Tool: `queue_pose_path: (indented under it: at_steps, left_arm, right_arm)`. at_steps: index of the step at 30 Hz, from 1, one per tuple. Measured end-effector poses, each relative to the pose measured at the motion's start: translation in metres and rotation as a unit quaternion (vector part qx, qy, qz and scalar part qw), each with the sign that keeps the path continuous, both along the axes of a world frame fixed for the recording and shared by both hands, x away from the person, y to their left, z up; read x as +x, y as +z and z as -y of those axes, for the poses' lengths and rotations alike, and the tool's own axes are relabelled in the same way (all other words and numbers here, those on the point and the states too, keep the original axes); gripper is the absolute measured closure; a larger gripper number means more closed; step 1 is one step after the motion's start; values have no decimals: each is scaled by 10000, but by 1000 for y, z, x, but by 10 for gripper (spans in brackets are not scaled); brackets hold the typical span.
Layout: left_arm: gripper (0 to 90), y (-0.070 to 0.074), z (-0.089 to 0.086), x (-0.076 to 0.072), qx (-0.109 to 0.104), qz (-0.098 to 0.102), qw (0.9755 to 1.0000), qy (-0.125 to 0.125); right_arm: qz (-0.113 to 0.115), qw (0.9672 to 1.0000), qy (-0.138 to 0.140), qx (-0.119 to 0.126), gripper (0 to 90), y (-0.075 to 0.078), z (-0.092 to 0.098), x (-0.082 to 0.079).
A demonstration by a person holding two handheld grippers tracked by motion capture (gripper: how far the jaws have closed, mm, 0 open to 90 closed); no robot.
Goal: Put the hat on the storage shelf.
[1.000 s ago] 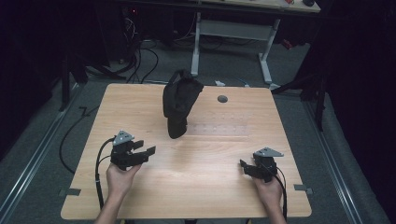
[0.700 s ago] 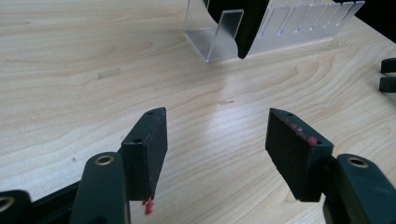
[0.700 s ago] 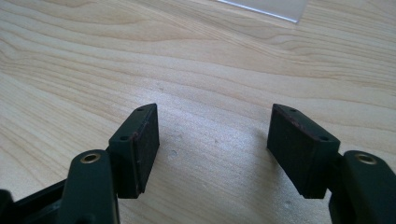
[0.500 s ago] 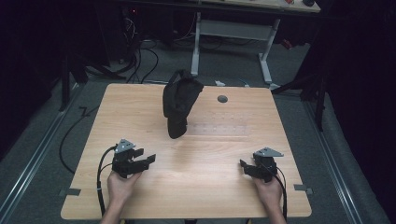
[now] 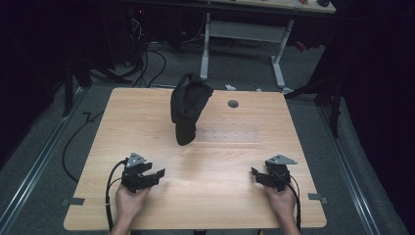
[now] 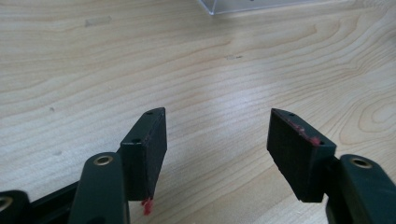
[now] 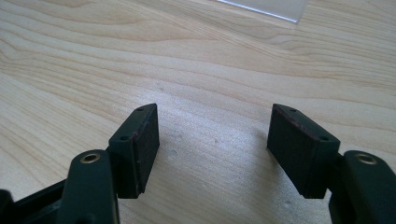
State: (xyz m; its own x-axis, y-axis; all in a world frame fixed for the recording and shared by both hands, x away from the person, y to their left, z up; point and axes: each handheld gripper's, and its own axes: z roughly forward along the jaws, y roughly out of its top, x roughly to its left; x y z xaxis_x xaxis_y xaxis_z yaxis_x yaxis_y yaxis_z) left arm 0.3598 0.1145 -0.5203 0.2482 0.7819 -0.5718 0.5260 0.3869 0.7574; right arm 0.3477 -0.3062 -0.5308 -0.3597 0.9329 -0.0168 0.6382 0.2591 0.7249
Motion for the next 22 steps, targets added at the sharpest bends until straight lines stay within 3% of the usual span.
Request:
queue_pose_path:
  at_steps: [8, 11, 17, 22]
  left_arm:
    - [371, -16, 8, -1, 320, 60, 9994, 101]
    - [345, -22, 12, -3, 526, 243, 9982, 169]
    - [316, -26, 21, -6, 930, 372, 9949, 145]
    - [305, -26, 21, -6, 914, 361, 9951, 140]
  right_arm:
    - [11, 10000, 0, -13, 343, 0, 0, 0]
    - [15, 10000, 1, -16, 343, 0, 0, 0]
    - [-3, 10000, -18, 0, 343, 0, 0, 0]
    - [12, 10000, -1, -14, 343, 0, 0, 0]
